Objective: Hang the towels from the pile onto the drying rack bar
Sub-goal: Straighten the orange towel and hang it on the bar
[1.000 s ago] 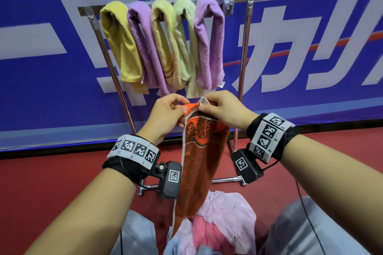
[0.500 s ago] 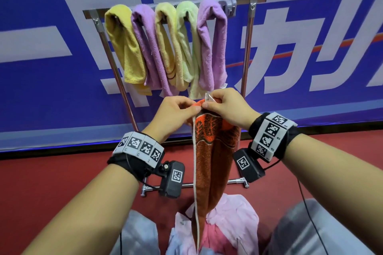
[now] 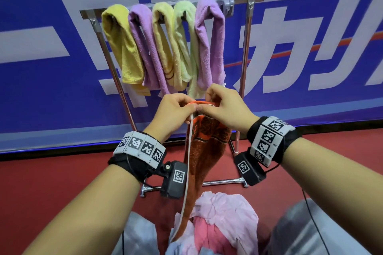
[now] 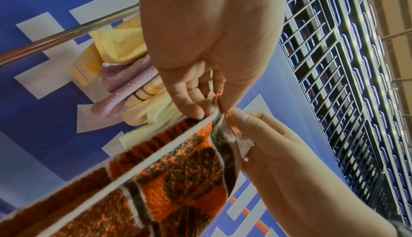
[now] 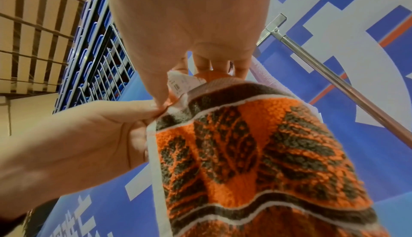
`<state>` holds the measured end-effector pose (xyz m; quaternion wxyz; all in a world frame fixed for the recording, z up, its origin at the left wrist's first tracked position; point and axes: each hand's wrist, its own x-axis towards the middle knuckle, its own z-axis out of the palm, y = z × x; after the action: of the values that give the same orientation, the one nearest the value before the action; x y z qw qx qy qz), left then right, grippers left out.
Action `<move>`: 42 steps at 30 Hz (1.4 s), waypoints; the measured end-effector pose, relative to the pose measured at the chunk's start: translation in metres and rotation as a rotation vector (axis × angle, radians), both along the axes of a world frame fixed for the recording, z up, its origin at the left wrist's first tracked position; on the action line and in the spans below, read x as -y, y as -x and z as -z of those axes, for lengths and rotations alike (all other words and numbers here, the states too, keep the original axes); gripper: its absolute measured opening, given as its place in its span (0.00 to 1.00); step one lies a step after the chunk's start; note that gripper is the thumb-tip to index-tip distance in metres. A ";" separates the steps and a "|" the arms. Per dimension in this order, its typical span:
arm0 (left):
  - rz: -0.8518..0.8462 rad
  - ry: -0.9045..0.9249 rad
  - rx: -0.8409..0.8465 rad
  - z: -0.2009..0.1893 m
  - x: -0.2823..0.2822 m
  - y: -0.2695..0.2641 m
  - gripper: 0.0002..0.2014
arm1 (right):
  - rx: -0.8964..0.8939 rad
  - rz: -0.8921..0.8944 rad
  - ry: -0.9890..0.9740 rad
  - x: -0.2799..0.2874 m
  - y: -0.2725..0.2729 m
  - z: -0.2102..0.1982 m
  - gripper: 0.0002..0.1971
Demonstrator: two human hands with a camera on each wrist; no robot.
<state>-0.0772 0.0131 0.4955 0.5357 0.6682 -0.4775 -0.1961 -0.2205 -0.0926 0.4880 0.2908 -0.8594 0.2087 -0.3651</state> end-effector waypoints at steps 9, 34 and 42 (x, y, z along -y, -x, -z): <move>-0.067 0.018 -0.009 0.002 -0.004 -0.009 0.08 | -0.026 0.023 -0.070 0.005 0.003 0.000 0.08; -0.049 0.014 -0.004 -0.001 -0.008 -0.003 0.07 | -0.088 0.007 -0.069 0.003 0.003 0.008 0.19; -0.037 0.024 0.175 0.001 -0.011 -0.012 0.05 | -0.162 -0.078 -0.052 0.011 0.006 0.005 0.07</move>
<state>-0.0655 0.0242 0.4947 0.5033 0.6850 -0.5126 -0.1212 -0.2265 -0.1033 0.4834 0.3092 -0.8857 0.2071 -0.2775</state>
